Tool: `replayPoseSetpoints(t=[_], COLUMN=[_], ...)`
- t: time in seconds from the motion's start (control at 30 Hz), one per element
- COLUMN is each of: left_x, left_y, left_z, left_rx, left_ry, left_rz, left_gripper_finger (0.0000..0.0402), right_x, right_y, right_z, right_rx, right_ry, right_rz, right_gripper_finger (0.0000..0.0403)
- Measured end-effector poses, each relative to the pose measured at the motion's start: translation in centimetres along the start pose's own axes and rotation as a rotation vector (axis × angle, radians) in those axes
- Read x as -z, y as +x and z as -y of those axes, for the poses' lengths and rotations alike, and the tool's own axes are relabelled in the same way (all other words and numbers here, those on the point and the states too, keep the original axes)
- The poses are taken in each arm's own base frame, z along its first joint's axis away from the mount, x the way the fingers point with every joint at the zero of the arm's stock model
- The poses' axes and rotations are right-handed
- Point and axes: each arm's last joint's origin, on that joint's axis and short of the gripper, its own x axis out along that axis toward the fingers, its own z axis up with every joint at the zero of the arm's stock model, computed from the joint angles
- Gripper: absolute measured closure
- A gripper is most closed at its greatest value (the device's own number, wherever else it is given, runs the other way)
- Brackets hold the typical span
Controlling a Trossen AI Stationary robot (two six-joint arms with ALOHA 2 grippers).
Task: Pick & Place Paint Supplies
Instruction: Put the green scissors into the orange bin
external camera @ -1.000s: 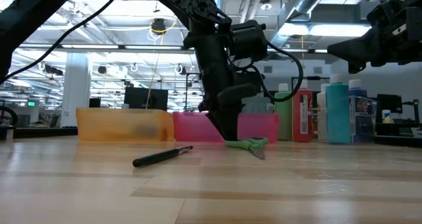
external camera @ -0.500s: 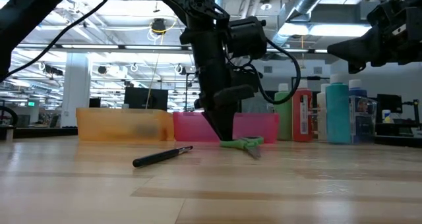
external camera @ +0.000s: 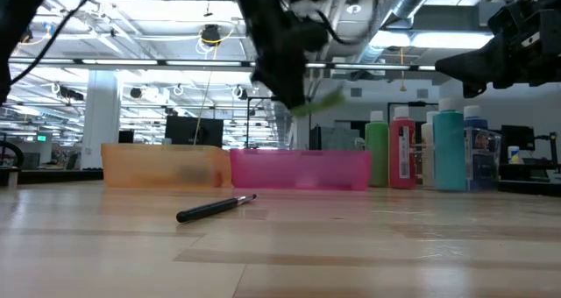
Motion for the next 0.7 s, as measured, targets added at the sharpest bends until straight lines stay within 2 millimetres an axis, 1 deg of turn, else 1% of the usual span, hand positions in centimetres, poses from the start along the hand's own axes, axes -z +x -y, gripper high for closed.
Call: replayPoseSetpoints(t=[0.1, 0.2, 0.23, 0.33, 0.43, 0.5, 0.57, 0.63, 0.7], left_x=[0.1, 0.5, 0.8, 2.1, 3.4, 4.1, 4.7, 5.3, 6.1], left_y=[-3.7, -8.0, -9.5, -13.2, -16.3, -17.6, -18.4, -18.7, -18.4], left_z=[-1.3, -3.5, -4.4, -6.9, -9.4, -11.0, -12.6, -14.1, -15.5], left_rx=[-0.082, -0.148, -0.166, -0.243, -0.342, -0.390, -0.419, -0.451, -0.482], left_ry=[-0.036, -0.079, -0.103, -0.147, -0.199, -0.239, -0.284, -0.309, -0.310], left_rz=[0.040, 0.075, 0.085, 0.088, 0.108, 0.109, 0.097, 0.058, -0.002], left_gripper_finger=[0.0389, 0.0390, 0.0390, 0.0390, 0.0390, 0.0389, 0.0389, 0.0390, 0.0390], right_x=[0.0, 0.0, 0.0, 0.0, 0.0, 0.0, 0.0, 0.0, 0.0], right_y=[0.0, 0.0, 0.0, 0.0, 0.0, 0.0, 0.0, 0.0, 0.0], right_z=[0.0, 0.0, 0.0, 0.0, 0.0, 0.0, 0.0, 0.0, 0.0], right_rx=[0.000, 0.000, 0.000, 0.000, 0.000, 0.000, 0.000, 0.000, 0.000], right_ry=[0.000, 0.000, 0.000, 0.000, 0.000, 0.000, 0.000, 0.000, 0.000], right_rz=[0.000, 0.001, 0.000, 0.000, 0.000, 0.000, 0.000, 0.000, 0.001], right_gripper_finger=[0.0403, 0.0403, 0.0403, 0.0403, 0.0403, 0.0403, 0.0403, 0.0403, 0.0403])
